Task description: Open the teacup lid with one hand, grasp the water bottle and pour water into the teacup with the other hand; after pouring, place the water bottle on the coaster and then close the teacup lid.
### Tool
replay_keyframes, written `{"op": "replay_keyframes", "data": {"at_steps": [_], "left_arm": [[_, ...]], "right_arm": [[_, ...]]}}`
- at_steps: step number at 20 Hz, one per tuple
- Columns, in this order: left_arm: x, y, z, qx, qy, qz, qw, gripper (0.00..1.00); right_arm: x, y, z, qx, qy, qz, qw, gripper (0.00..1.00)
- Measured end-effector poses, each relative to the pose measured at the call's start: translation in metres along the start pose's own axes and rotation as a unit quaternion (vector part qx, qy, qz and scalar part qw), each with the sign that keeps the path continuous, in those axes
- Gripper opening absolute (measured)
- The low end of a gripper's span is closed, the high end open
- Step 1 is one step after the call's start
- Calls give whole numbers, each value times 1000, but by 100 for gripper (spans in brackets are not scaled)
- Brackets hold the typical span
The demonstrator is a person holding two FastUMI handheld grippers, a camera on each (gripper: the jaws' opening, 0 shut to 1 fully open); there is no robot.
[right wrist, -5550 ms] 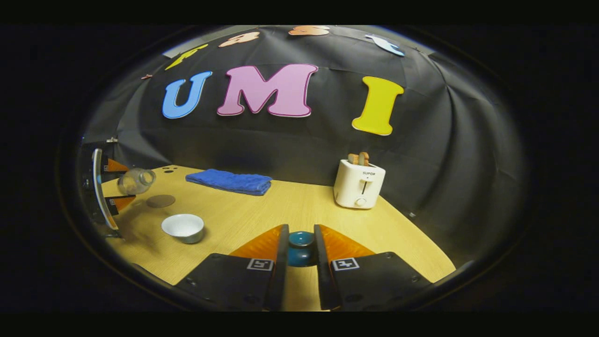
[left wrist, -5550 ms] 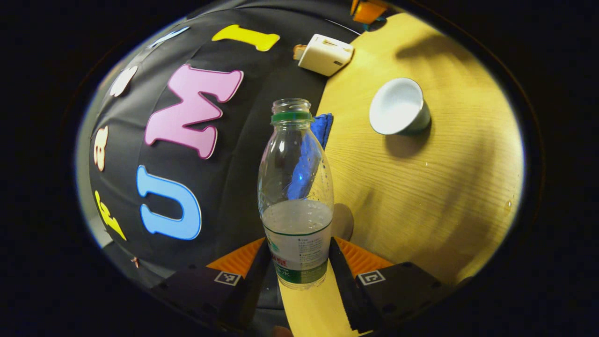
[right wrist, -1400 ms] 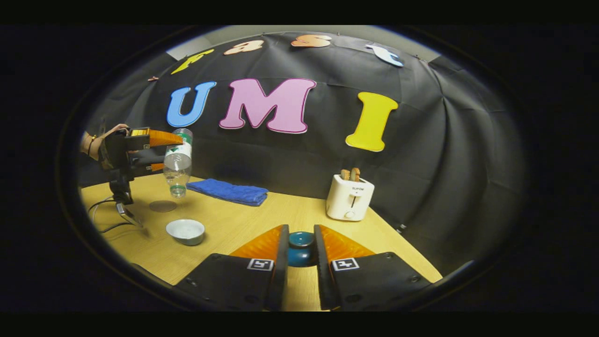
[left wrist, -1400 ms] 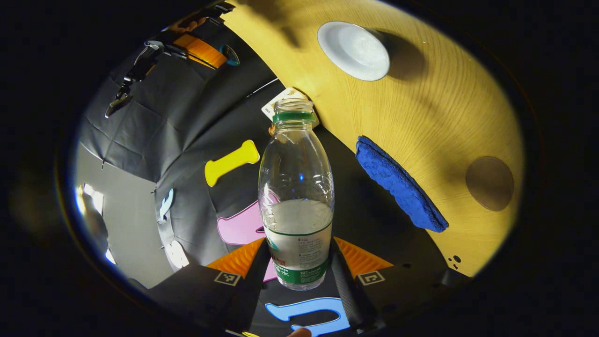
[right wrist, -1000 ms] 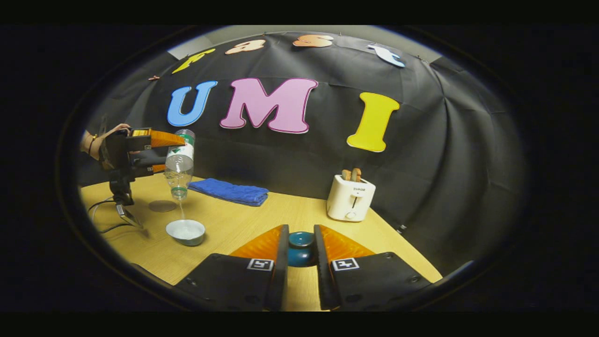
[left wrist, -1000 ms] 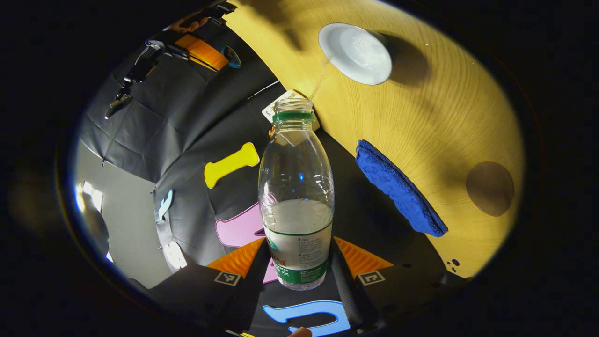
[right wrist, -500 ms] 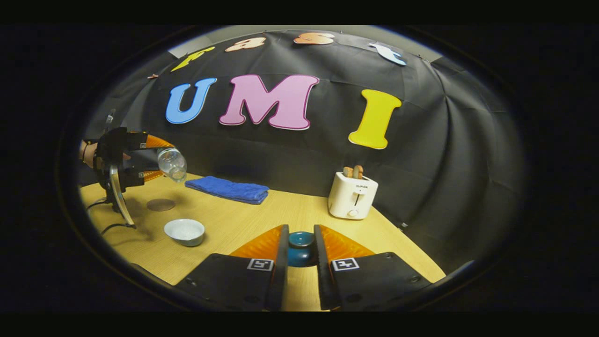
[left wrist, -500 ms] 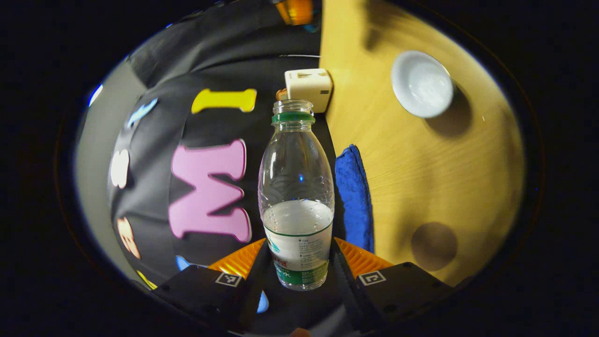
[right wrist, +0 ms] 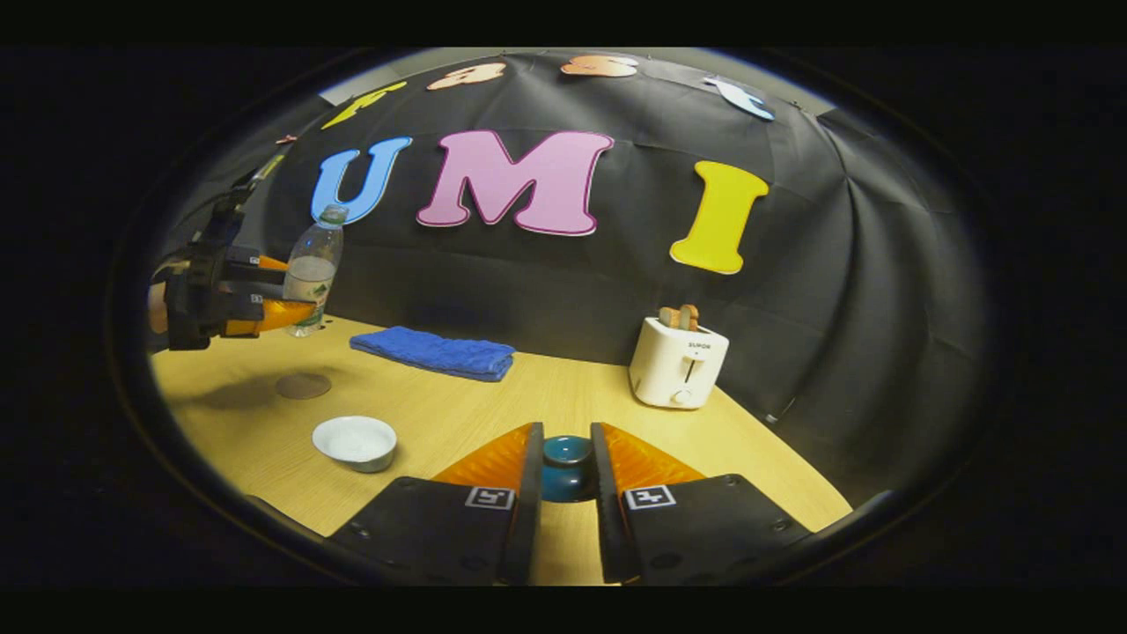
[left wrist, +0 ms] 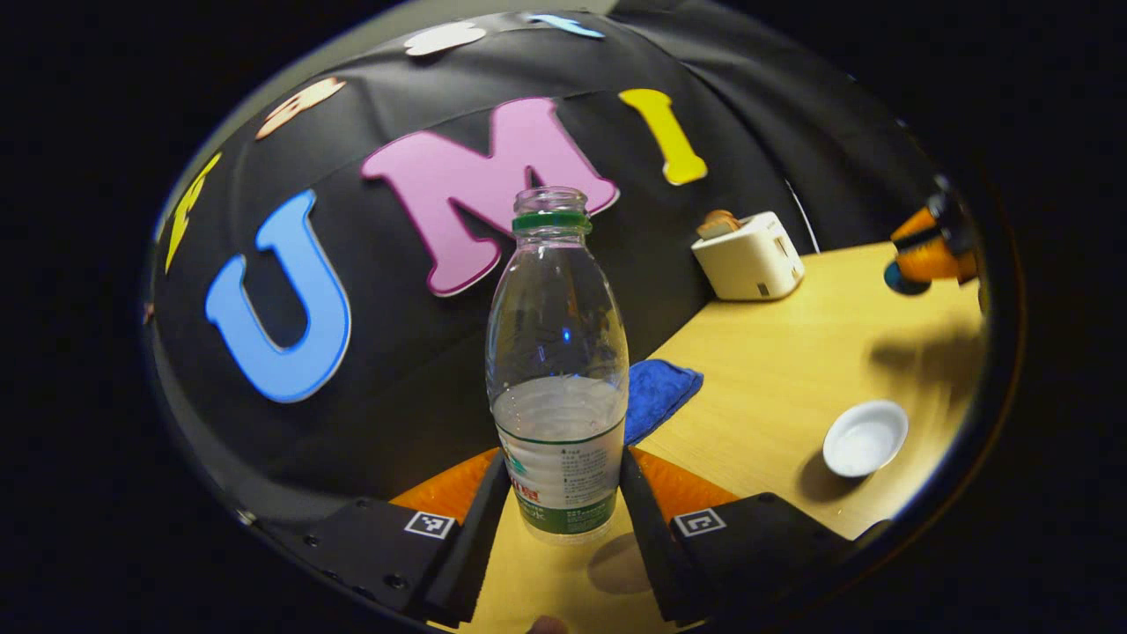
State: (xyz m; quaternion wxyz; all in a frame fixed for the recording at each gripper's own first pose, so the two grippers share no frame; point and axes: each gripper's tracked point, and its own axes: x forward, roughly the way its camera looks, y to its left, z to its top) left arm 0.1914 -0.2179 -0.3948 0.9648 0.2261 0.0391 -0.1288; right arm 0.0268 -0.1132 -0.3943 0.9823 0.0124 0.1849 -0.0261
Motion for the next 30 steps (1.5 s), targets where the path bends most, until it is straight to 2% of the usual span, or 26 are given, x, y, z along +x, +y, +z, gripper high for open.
{"op": "replay_keyframes", "data": {"at_steps": [1, 2, 3, 4, 6, 10, 14, 15, 16, 18, 21, 22, 24, 25, 26, 27, 28, 30], "left_arm": [[-2, -7, -3, -35, 1, 0, 999, 75], [-4, -16, -6, -67, 4, -3, 998, 75], [-6, -22, -8, -93, 6, -4, 996, 75], [-5, -21, -12, -116, 9, -4, 993, 75], [-6, -24, -16, -160, 12, -4, 987, 76], [-5, -33, -20, -226, 9, -2, 974, 76], [-8, -42, -32, -240, 33, -6, 970, 76], [-9, -44, -33, -242, 35, -8, 970, 76], [-10, -43, -35, -241, 36, -8, 970, 77], [-9, -45, -39, -238, 41, -7, 970, 77], [-8, -46, -39, -243, 37, -4, 969, 78], [-8, -46, -38, -244, 36, -4, 969, 79], [-10, -50, -40, -248, 43, -9, 968, 81], [-11, -49, -40, -246, 44, -9, 968, 81], [-11, -49, -39, -246, 42, -9, 968, 87], [-12, -50, -40, -245, 45, -9, 968, 92], [-13, -50, -41, -244, 48, -9, 968, 96], [-17, -49, -43, -241, 53, -5, 969, 96]], "right_arm": [[1, 2, 0, 0, 2, 0, 1000, 36], [3, 5, -1, 0, 3, 1, 1000, 31], [4, 7, -3, 0, 4, 1, 1000, 36], [4, 8, -3, -1, 5, 1, 1000, 31], [6, 11, -4, 0, 7, 1, 1000, 36], [7, 14, -7, 0, 10, -1, 1000, 36], [9, 16, -7, 1, 12, -4, 1000, 36], [9, 17, -7, 2, 12, -5, 1000, 26], [10, 17, -7, 3, 12, -5, 1000, 26], [11, 18, -7, 4, 12, -6, 1000, 36], [10, 19, -8, 3, 13, -7, 1000, 36], [11, 19, -8, 4, 14, -7, 1000, 31], [11, 21, -8, 6, 14, -6, 1000, 36], [11, 22, -7, 7, 13, -5, 1000, 31], [11, 24, -6, 9, 11, -3, 1000, 26], [12, 27, -5, 12, 10, -1, 1000, 26], [12, 31, -4, 17, 9, 4, 1000, 28], [13, 42, 0, 27, 8, 16, 999, 36]]}}
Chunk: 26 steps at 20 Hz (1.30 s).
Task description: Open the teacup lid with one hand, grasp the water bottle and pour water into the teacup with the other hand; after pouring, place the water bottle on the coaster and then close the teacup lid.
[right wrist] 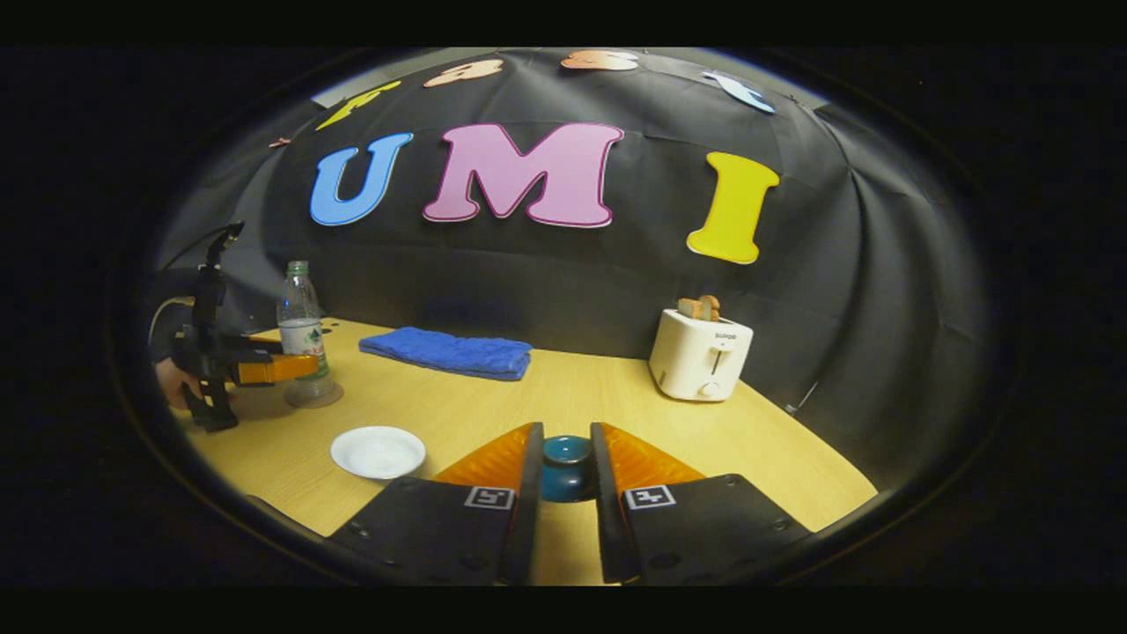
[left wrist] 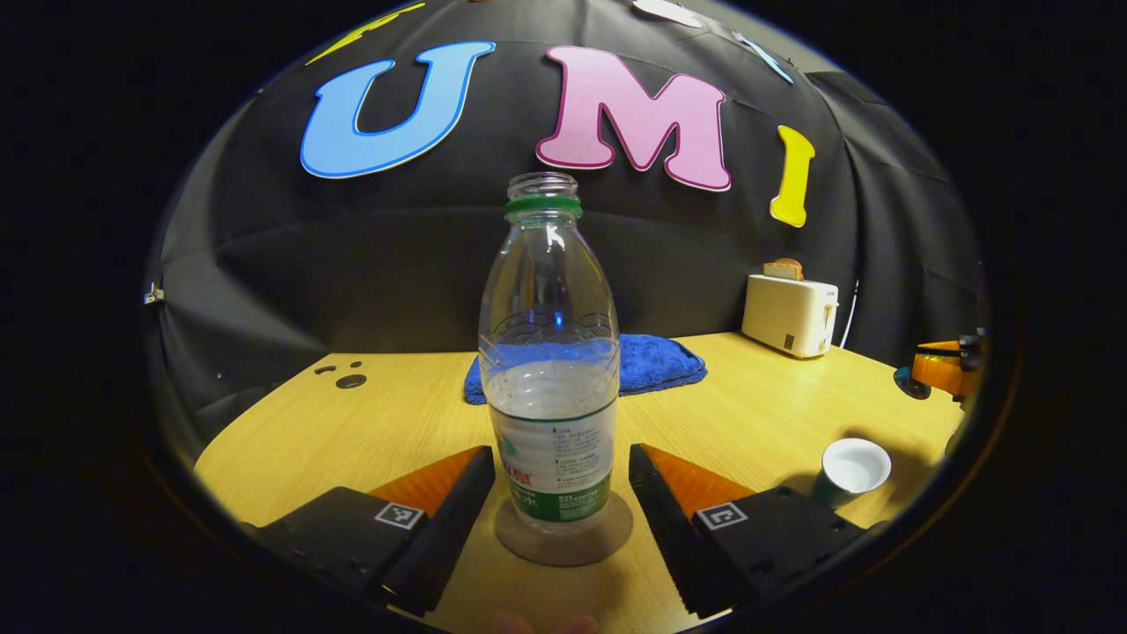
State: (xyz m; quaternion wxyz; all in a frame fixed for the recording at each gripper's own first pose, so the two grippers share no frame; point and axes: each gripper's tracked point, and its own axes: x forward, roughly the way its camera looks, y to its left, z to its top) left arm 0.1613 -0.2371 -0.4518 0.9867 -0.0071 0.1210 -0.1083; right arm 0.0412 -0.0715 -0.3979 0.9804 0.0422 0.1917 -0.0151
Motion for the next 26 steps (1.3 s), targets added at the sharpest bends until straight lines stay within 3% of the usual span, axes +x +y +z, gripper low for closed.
{"op": "replay_keyframes", "data": {"at_steps": [8, 9, 10, 12, 14, 16, 21, 25, 26], "left_arm": [[-24, 7, -12, -2, 20, 21, 1000, 96], [-27, 7, -13, -2, 23, 26, 999, 96], [-29, 9, -15, -2, 25, 31, 999, 96], [-33, 12, -16, 1, 27, 41, 999, 96], [-34, 12, -17, 6, 28, 45, 999, 96], [-36, 11, -18, 9, 31, 43, 999, 96], [-38, 8, -18, 8, 29, 38, 999, 95], [-41, 11, -18, 5, 31, 47, 998, 95], [-41, 11, -18, 5, 31, 48, 998, 95]], "right_arm": [[4, 93, -7, 27, 9, 92, 995, 31], [5, 100, -10, 30, 12, 99, 995, 26], [7, 107, -12, 32, 16, 104, 994, 26], [9, 115, -16, 33, 19, 111, 993, 36], [11, 121, -20, 36, 23, 116, 992, 31], [13, 125, -26, 36, 30, 121, 991, 36], [17, 129, -30, 34, 33, 126, 991, 26], [18, 133, -32, 36, 35, 133, 990, 36], [17, 135, -33, 34, 36, 135, 990, 33]]}}
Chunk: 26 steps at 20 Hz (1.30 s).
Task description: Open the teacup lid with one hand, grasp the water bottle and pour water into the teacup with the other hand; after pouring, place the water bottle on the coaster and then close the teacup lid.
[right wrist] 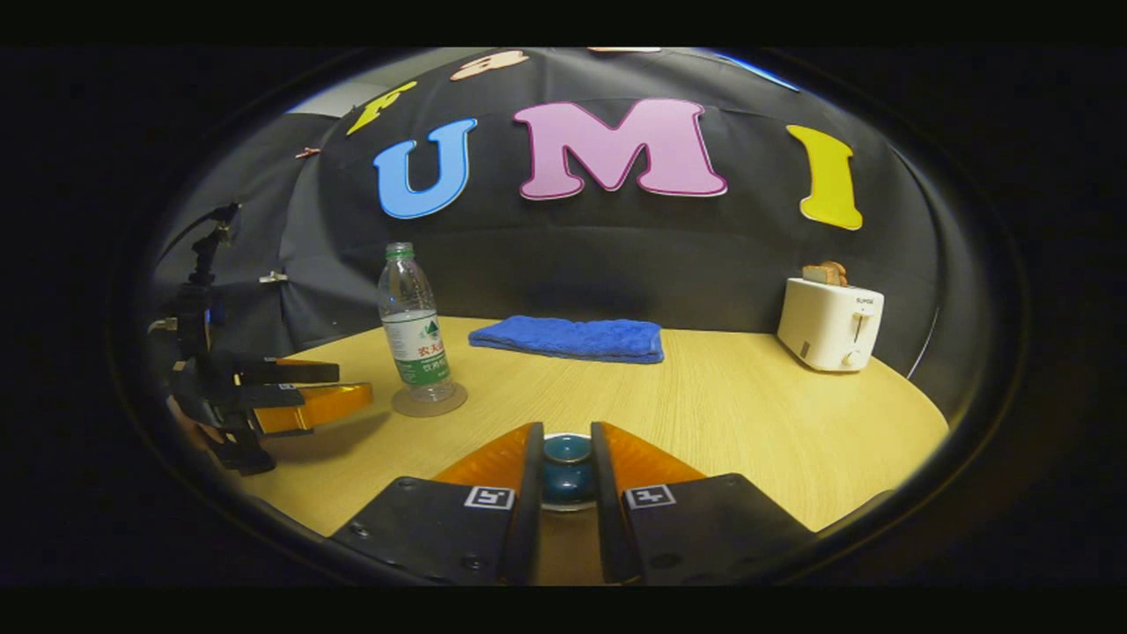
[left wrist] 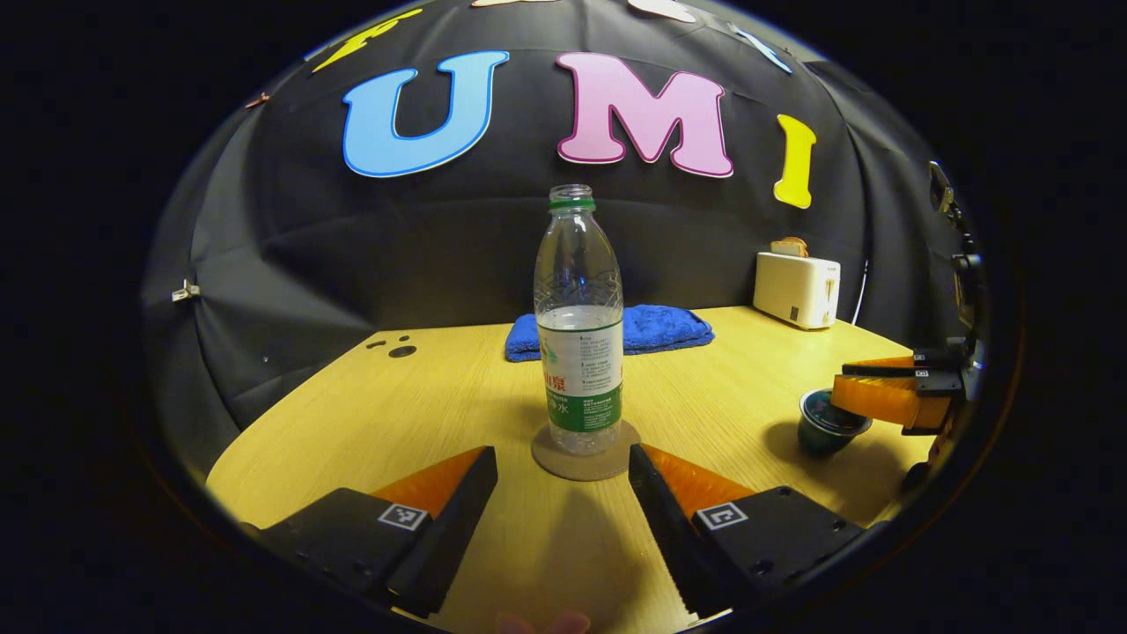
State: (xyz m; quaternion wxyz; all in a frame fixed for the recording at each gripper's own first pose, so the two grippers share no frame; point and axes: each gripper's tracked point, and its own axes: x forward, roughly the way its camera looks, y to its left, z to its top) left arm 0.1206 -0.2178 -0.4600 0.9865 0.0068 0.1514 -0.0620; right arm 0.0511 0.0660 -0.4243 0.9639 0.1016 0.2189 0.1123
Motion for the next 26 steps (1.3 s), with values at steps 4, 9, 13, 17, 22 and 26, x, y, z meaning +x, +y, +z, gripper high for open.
{"op": "replay_keyframes", "data": {"at_steps": [4, 9, 13, 17, 22, 26], "left_arm": [[1, 1, 1, 3, -1, 3, 1000, 95], [-2, 0, 4, 11, -2, 4, 1000, 95], [-8, -2, 9, 2, 5, 11, 1000, 95], [-24, -2, 19, -7, 27, 23, 999, 95], [-45, 2, 46, -21, 27, 36, 999, 95], [-57, 6, 65, -35, 24, 44, 998, 95]], "right_arm": [[0, -1, -1, -5, 0, 2, 1000, 36], [-1, -5, 5, 8, -5, -4, 1000, 90], [-12, -19, 30, 19, -20, -30, 999, 100], [-35, -31, 74, 25, -18, -55, 998, 100], [-77, -28, 148, 21, -24, -65, 997, 100], [-106, -28, 193, 27, -36, -82, 996, 100]]}}
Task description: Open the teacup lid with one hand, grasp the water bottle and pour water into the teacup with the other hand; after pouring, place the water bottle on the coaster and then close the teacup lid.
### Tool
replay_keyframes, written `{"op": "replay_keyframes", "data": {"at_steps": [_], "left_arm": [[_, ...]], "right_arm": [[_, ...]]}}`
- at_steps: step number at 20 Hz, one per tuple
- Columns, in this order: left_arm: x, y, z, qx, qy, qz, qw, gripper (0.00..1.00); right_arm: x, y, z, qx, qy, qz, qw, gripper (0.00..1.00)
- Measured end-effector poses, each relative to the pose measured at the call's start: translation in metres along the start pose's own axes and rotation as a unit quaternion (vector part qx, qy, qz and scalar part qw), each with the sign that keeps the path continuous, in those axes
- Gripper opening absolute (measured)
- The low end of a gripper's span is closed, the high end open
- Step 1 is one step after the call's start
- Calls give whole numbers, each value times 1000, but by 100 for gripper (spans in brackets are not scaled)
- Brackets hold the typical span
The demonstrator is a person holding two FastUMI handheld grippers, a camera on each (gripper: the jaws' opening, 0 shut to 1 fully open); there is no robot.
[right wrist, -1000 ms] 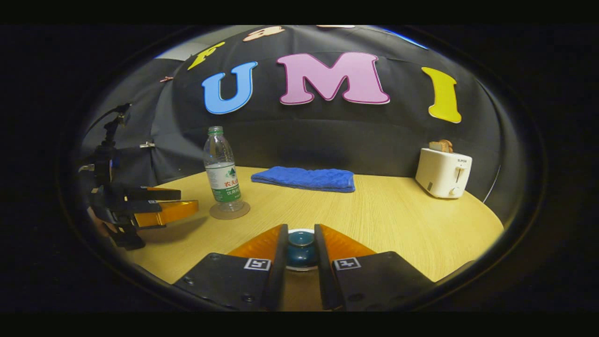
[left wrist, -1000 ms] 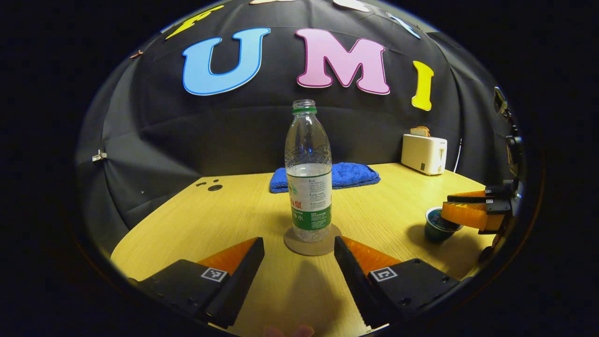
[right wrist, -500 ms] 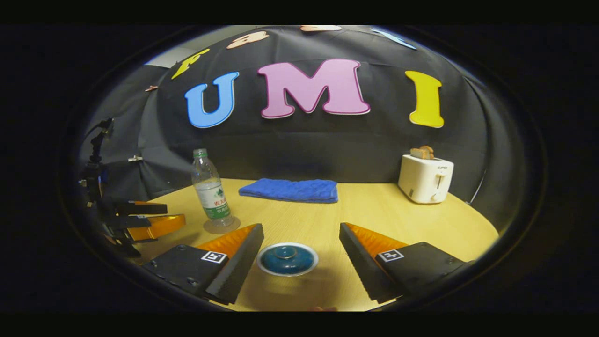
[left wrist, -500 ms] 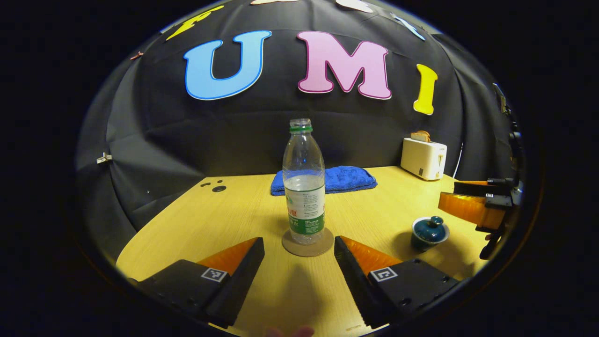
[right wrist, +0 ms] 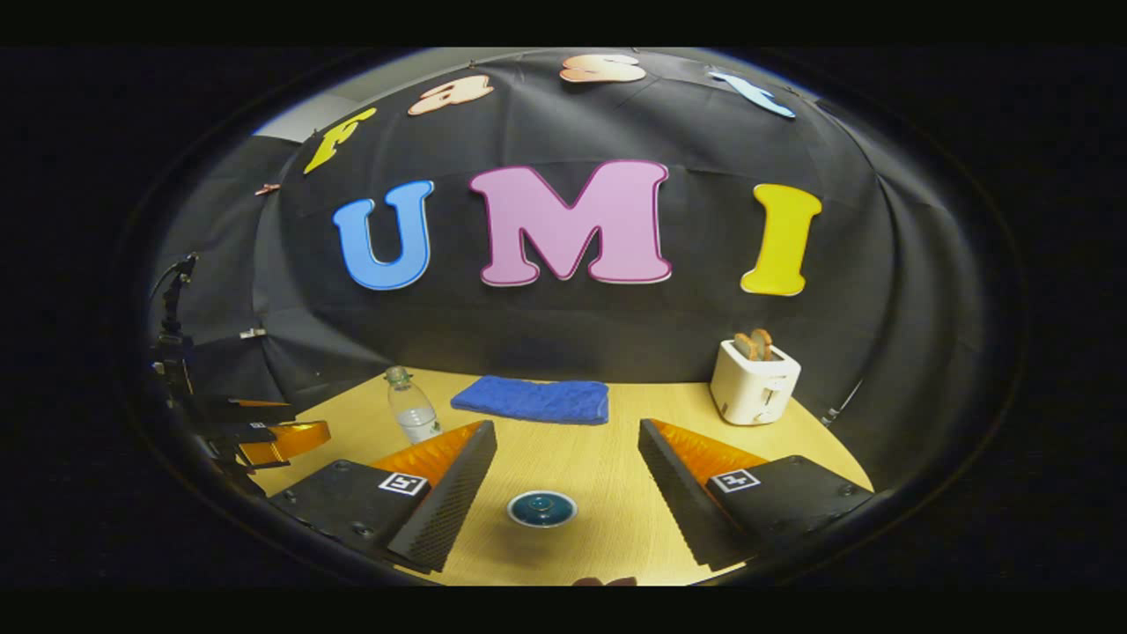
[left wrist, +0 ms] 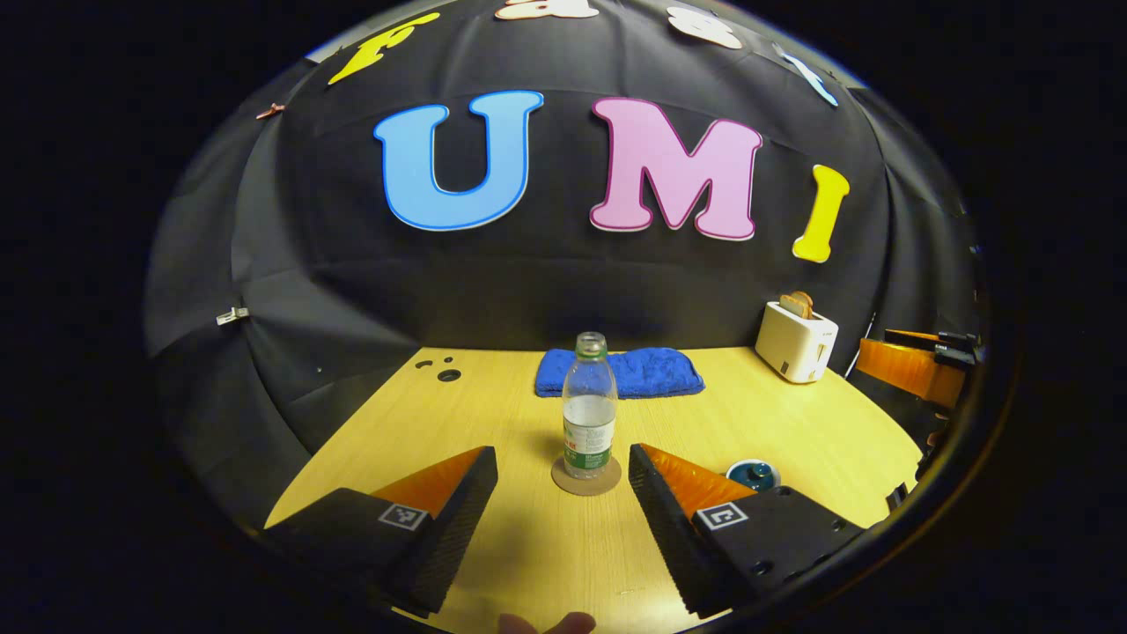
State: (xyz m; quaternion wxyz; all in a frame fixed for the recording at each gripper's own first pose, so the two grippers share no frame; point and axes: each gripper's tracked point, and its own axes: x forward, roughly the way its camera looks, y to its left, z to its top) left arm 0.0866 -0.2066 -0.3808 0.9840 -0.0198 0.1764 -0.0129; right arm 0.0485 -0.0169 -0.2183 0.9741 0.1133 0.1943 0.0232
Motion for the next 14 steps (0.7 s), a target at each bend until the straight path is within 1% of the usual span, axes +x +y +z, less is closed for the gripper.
{"op": "replay_keyframes", "data": {"at_steps": [7, 10, 14], "left_arm": [[-10, 20, 21, 30, -17, 0, 999, 95], [-17, 21, 20, 36, -17, -12, 999, 95], [-19, 19, 19, 35, -20, -32, 999, 95]], "right_arm": [[-42, 7, 28, 13, 1, -23, 1000, 100], [-57, 14, 39, 13, -10, -34, 999, 100], [-69, 21, 41, 12, -21, -52, 998, 100]]}}
